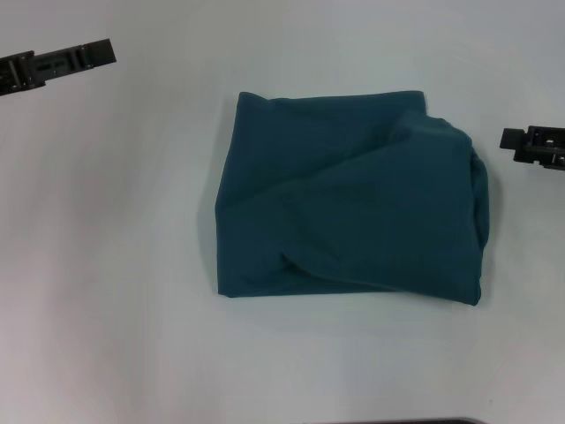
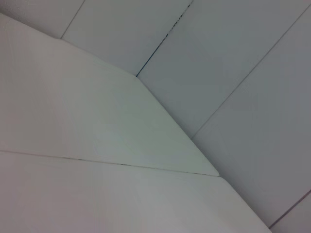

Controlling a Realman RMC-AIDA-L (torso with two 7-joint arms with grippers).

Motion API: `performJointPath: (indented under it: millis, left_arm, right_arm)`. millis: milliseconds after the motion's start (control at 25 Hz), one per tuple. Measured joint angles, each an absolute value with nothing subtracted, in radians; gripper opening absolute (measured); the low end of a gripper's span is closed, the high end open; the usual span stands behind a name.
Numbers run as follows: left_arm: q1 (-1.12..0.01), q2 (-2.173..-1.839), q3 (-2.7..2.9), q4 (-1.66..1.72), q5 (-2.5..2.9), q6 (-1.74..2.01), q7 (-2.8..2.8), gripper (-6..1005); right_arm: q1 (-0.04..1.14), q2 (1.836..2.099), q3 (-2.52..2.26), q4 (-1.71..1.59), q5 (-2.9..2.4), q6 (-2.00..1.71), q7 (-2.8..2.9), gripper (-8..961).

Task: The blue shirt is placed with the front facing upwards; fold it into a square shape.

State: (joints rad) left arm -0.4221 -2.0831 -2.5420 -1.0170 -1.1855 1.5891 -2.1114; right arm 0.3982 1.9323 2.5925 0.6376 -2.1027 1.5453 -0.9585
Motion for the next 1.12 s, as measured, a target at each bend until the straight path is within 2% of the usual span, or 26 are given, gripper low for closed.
performJointPath:
  millis: [400,600,880,1120]
  left_arm:
    - [-0.433,-2.084,-2.542,-1.017,-1.186,1.588,-2.095,767]
    - [-0.436,-2.085,-2.542,-1.017,-1.186,1.588,-2.088,768]
    - [-0.437,-2.085,-2.542,-1.017,-1.186,1.587,-2.066,769]
    - [-0.439,-2.086,-2.541,-1.014,-1.186,1.586,-2.055,768]
  right_arm:
    - [0.451,1.948,2.587,0.61,-2.103,1.475,-0.935,750]
    - [0.492,1.952,2.574,0.561,-2.127,1.428,-0.911,835]
    - [0.51,1.957,2.563,0.52,-2.153,1.41,-0.905,832]
    - [0.527,1.978,2.568,0.519,-2.146,1.408,-0.912,829]
